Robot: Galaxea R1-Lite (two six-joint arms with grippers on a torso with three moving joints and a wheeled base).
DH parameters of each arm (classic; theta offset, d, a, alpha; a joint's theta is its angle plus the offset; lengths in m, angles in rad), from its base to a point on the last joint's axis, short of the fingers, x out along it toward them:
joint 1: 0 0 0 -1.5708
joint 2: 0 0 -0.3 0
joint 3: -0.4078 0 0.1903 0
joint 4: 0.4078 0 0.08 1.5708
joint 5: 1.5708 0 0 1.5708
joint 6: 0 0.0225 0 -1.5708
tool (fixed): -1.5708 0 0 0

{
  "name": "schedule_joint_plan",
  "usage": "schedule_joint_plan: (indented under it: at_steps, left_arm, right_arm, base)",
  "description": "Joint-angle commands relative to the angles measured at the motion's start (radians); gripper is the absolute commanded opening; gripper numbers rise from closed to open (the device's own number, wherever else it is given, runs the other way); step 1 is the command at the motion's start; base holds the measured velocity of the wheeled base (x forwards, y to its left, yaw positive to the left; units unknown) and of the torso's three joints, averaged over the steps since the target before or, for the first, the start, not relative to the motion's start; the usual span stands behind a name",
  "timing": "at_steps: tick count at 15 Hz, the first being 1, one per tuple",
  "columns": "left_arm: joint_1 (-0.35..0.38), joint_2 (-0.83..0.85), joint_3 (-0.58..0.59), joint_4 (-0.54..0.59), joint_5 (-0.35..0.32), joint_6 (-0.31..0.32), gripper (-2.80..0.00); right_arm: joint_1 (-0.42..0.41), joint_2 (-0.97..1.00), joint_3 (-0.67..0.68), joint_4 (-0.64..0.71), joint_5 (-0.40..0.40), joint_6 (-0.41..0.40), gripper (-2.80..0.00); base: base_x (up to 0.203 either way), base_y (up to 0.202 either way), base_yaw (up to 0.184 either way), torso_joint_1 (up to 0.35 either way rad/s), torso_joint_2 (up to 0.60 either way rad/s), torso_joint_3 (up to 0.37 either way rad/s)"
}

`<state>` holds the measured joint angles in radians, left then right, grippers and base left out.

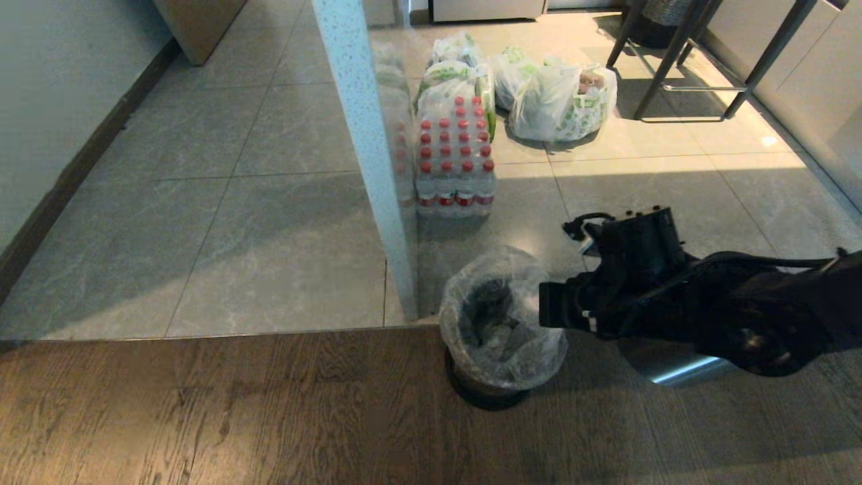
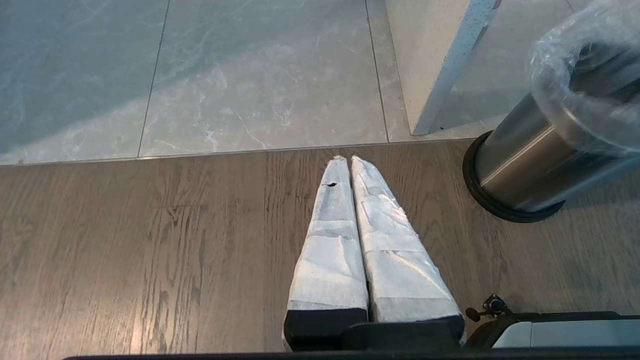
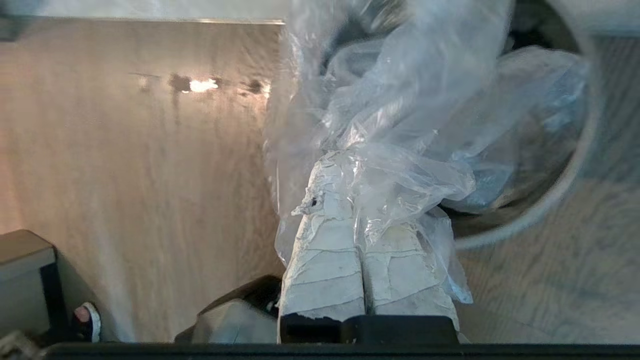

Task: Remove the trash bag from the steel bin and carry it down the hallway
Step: Pick up the trash bag

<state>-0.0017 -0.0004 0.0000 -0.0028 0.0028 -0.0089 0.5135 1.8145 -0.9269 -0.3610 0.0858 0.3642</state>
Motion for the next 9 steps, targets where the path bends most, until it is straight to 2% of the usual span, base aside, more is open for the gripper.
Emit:
schedule_joint_plan:
  at_steps: [1,9]
  left_arm:
    - [0.0,0.0,0.002,0.0,0.0,0.0,-2.8]
    - [0.0,0.0,0.002,0.0,0.0,0.0,-2.8]
  right_arm:
    - [0.004,-0.157,0.017,0.049,0.0,-0.005,-2.8]
    - [0.008,-0.388,0.01,0.156,0.004,-0.011,-2.8]
  base:
    - [0.0,0.0,0.0,0.0,0.0,0.0]
    - [0.0,0.0,0.0,0.0,0.0,0.0]
